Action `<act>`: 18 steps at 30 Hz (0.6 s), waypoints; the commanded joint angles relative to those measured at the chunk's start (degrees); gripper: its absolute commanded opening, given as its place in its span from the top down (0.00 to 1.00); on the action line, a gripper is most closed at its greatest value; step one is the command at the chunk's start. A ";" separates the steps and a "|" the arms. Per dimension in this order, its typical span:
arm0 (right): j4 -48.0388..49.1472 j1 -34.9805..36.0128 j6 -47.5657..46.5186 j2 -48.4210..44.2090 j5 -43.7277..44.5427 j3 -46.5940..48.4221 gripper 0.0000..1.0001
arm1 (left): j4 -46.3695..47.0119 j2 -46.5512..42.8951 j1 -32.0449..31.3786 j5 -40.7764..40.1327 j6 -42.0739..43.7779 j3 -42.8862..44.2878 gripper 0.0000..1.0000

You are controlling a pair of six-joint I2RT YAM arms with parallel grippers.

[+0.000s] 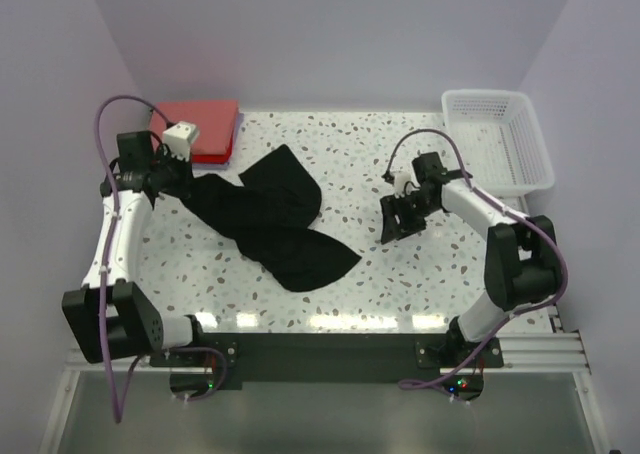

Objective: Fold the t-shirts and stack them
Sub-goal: Flatten the tshirt out

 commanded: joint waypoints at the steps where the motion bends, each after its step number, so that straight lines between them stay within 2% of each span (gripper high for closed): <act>1: 3.88 6.77 -1.69 -0.49 1.22 0.56 0.44 | -3.58 3.92 2.89 1.31 -3.65 -2.33 1.00; 8: 10.91 16.17 -0.81 5.13 8.07 2.40 0.34 | -2.79 7.01 3.33 0.61 -4.36 -3.75 1.00; 14: 13.64 21.72 -1.34 11.63 10.27 4.95 0.34 | -3.85 9.12 3.59 0.35 -3.22 -1.55 1.00; 18: 14.00 24.54 -1.78 15.59 10.89 6.88 0.38 | -4.20 10.26 3.59 1.05 -3.21 -0.15 1.00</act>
